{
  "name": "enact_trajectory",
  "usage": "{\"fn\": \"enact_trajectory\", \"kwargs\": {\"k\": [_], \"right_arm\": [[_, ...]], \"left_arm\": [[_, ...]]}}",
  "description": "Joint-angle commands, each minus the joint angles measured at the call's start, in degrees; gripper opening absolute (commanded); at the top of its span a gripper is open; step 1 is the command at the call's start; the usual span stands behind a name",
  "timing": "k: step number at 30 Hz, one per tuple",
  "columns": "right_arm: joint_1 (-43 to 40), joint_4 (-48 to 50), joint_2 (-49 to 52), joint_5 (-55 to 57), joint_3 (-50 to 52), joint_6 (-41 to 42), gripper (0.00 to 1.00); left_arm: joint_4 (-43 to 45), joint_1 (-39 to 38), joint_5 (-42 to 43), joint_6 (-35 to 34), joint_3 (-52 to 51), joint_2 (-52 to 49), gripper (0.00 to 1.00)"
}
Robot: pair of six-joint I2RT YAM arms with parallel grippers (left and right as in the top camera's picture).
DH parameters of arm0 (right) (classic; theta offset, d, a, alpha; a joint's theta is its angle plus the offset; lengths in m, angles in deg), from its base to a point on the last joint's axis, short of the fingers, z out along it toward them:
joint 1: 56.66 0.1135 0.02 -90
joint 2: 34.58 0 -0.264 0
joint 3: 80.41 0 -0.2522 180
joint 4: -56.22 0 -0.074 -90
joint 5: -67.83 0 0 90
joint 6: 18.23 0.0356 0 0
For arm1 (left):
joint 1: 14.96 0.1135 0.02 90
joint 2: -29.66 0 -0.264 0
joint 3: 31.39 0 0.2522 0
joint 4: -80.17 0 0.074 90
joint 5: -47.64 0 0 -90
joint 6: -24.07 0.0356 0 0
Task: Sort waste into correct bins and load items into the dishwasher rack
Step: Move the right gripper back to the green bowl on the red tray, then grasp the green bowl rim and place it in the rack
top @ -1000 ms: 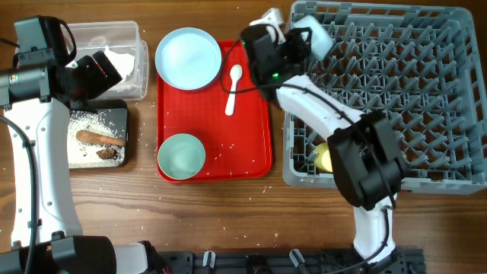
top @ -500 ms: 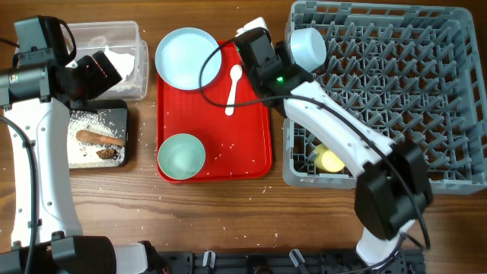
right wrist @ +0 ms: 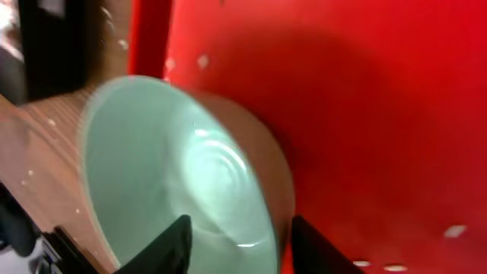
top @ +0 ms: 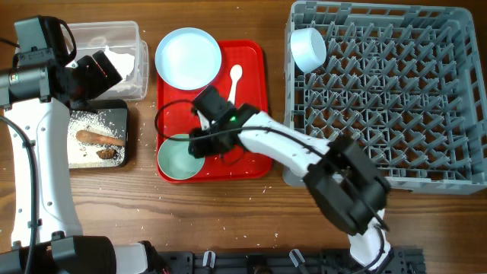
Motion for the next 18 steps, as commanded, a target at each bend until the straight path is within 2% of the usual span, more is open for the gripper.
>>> {"fn": "enact_trajectory", "kwargs": {"k": [1, 2, 3, 7, 12, 18], "right_arm": [[-0.83, -0.02, 1.86, -1.68, 0.31, 2.14, 0.31], [-1.11, 0.00, 1.86, -1.66, 0.31, 2.12, 0.19], [-1.25, 0.02, 1.86, -1.64, 0.31, 2.10, 0.14], [-1.81, -0.17, 1.66, -1.03, 0.26, 1.92, 0.04], [-5.92, -5.75, -3.48, 5.09, -1.42, 1.88, 0.04], [-12.79, -18.84, -21.66, 30.95, -1.42, 2.21, 0.04]], "left_arm": [[0.13, 0.20, -0.37, -0.33, 0.90, 0.31, 1.00], [0.13, 0.20, -0.37, -0.33, 0.90, 0.31, 1.00], [0.13, 0.20, -0.37, -0.33, 0.90, 0.31, 1.00], [0.13, 0.22, -0.37, -0.31, 0.90, 0.31, 1.00], [0.13, 0.20, -0.37, -0.31, 0.90, 0.31, 1.00], [0.11, 0.20, -0.37, -0.33, 0.90, 0.31, 1.00]]}}
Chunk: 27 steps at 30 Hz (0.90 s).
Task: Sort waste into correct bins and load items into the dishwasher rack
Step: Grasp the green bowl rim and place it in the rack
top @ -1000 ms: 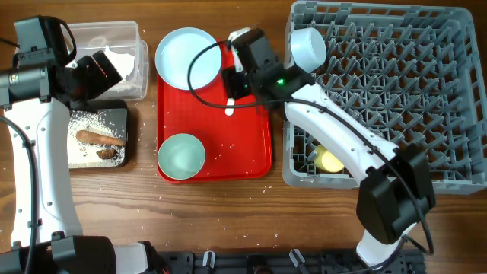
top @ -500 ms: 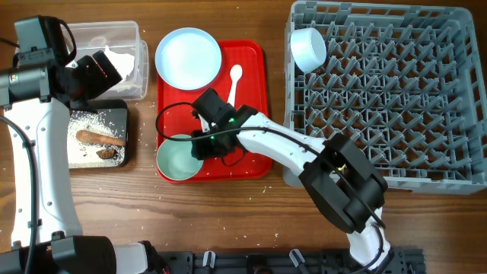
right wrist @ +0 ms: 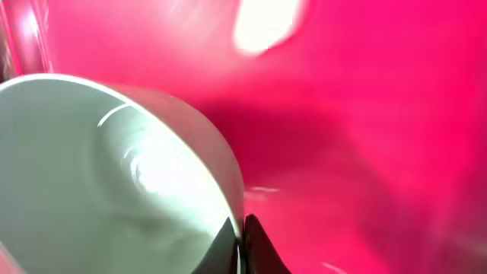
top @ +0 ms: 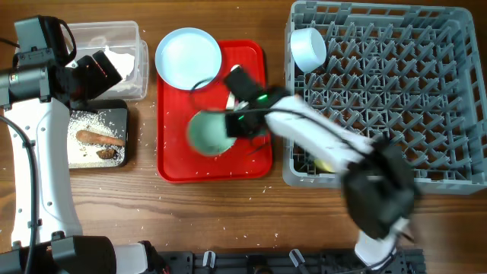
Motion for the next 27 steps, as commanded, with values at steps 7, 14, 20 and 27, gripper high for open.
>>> {"fn": "enact_trajectory", "kwargs": {"k": [7, 14, 20, 27], "right_arm": [[-6.10, -21.22, -29.09, 61.00, -1.57, 6.86, 0.04], [-6.14, -28.22, -17.62, 78.44, -0.48, 0.15, 0.04], [-6.14, -22.82, -4.92, 84.96, -0.48, -5.62, 0.04], [-5.68, -9.40, 1.38, 83.67, -0.48, -20.46, 0.04]], "left_arm": [[0.11, 0.20, -0.37, -0.33, 0.90, 0.31, 1.00], [0.11, 0.20, -0.37, -0.33, 0.90, 0.31, 1.00], [0.09, 0.20, -0.37, -0.31, 0.90, 0.31, 1.00], [0.11, 0.20, -0.37, -0.33, 0.90, 0.31, 1.00]]}}
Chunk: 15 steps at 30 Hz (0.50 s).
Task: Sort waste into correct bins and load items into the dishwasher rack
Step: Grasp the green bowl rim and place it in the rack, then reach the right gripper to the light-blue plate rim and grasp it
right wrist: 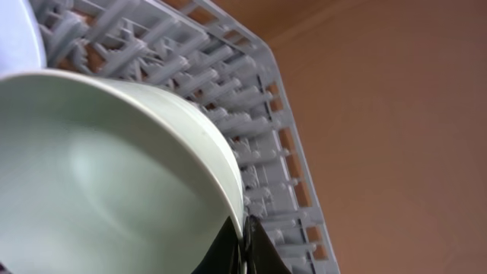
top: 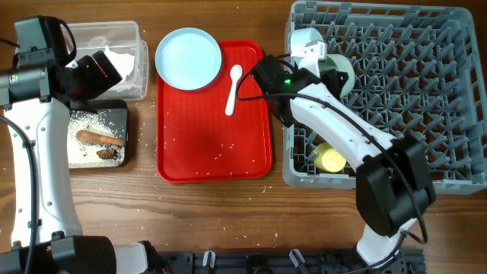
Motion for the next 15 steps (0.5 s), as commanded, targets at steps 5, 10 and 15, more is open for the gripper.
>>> {"fn": "enact_trajectory", "kwargs": {"k": [5, 10, 15], "right_arm": [[2.54, 1.70, 1.25, -11.93, 0.15, -22.32, 0.17], [4.42, -0.74, 1.22, -19.71, 0.13, -25.77, 0.17], [5.64, -3.82, 1.22, -23.61, 0.07, -25.70, 0.32]], "left_arm": [[0.13, 0.20, -0.39, -0.33, 0.90, 0.31, 1.00], [0.13, 0.20, -0.39, -0.33, 0.90, 0.31, 1.00], [0.13, 0.20, -0.39, -0.31, 0.90, 0.31, 1.00]]}}
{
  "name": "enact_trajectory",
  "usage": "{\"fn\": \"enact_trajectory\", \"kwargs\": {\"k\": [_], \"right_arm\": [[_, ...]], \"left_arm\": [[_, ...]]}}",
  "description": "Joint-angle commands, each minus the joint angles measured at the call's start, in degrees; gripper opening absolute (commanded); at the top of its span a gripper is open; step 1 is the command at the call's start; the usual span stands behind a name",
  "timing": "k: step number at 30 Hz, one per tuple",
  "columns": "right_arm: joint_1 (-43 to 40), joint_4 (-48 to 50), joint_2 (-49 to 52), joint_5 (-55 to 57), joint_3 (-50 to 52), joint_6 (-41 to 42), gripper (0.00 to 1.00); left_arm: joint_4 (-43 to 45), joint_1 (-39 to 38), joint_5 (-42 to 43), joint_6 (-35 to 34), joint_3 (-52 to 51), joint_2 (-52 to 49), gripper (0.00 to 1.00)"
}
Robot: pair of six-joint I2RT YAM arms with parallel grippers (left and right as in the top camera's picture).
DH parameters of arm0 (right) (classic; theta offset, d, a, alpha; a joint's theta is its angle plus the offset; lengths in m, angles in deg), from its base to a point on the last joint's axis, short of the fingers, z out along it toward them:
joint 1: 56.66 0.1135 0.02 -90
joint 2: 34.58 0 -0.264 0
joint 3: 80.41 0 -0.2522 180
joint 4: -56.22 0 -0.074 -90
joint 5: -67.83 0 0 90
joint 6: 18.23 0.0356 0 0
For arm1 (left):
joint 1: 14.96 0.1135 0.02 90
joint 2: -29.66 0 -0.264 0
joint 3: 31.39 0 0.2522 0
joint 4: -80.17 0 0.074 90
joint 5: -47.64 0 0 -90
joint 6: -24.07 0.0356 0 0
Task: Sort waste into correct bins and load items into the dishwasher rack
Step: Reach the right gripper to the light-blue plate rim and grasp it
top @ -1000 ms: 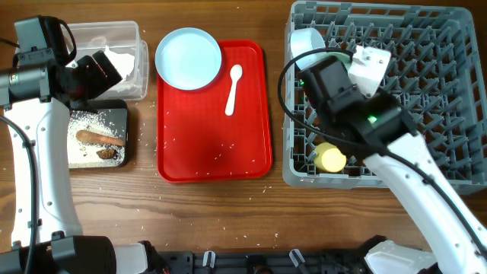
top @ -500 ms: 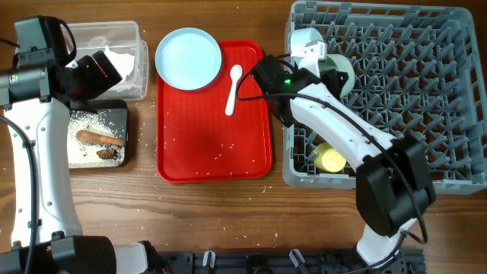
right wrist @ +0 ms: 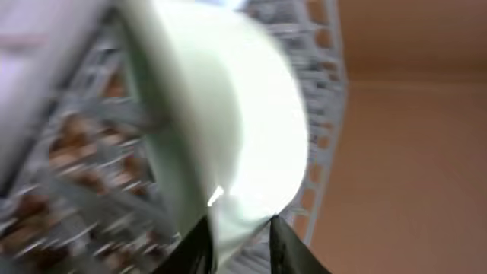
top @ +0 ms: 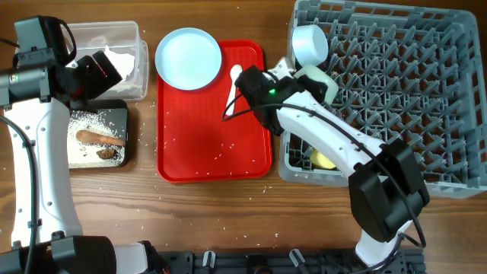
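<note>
A pale green bowl (top: pixel 318 82) stands on edge among the pegs at the left end of the grey dishwasher rack (top: pixel 396 99), just below a white cup (top: pixel 308 44). My right gripper (top: pixel 298 78) is at the bowl. In the right wrist view the bowl (right wrist: pixel 228 114) fills the frame, and my right gripper (right wrist: pixel 240 232) is open with the rim between its parted fingers (right wrist: pixel 199 245). A white spoon (top: pixel 232 85) lies on the red tray (top: pixel 213 152). My left gripper (top: pixel 105 68) hangs over the clear bin (top: pixel 114 34); its jaws are not readable.
A white plate (top: pixel 189 57) sits at the tray's back left corner. A black tray (top: pixel 97 122) at the left holds rice and brown food scraps. A yellow item (top: pixel 323 160) lies in the rack's front left corner. Rice grains dot the tray and the wood.
The bowl was held by its rim over the rack's left part with the right jaws shut. Now it rests lower, nearer the rack's left wall, and the jaws have parted. The left arm has not moved.
My right gripper stood open around the bowl's rim at the tray's front left corner. Then it was shut on the rim with the bowl over the tray's middle. Then it held the bowl over the rack by the cup. Now the bowl stands in the rack.
</note>
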Motion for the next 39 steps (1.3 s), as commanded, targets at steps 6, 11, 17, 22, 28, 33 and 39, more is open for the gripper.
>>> {"fn": "enact_trajectory", "kwargs": {"k": [6, 11, 17, 22, 28, 33, 39], "right_arm": [[0.20, -2.03, 0.26, -10.84, -3.04, -0.70, 0.50], [0.20, -1.86, -6.64, -16.28, -10.84, 0.13, 0.90], [0.15, 15.21, -10.34, -60.74, -13.16, 1.09, 0.84], [0.15, 33.70, -3.91, -61.09, -9.84, 18.69, 0.74], [0.15, 48.89, 8.74, -53.64, -9.84, 28.22, 0.72], [-0.48, 52.81, 16.26, -53.40, -9.84, 33.16, 0.68], [-0.50, 55.08, 20.46, -53.18, -9.84, 34.53, 0.62]], "left_arm": [[0.11, 0.20, -0.37, -0.31, 0.90, 0.31, 1.00], [0.11, 0.22, -0.37, -0.31, 0.90, 0.31, 1.00], [0.13, 0.20, -0.37, -0.31, 0.90, 0.31, 1.00], [0.11, 0.20, -0.37, -0.33, 0.90, 0.31, 1.00], [0.13, 0.20, -0.37, -0.33, 0.90, 0.31, 1.00], [0.13, 0.20, -0.37, -0.33, 0.90, 0.31, 1.00], [0.13, 0.22, -0.37, -0.31, 0.90, 0.31, 1.00]]}}
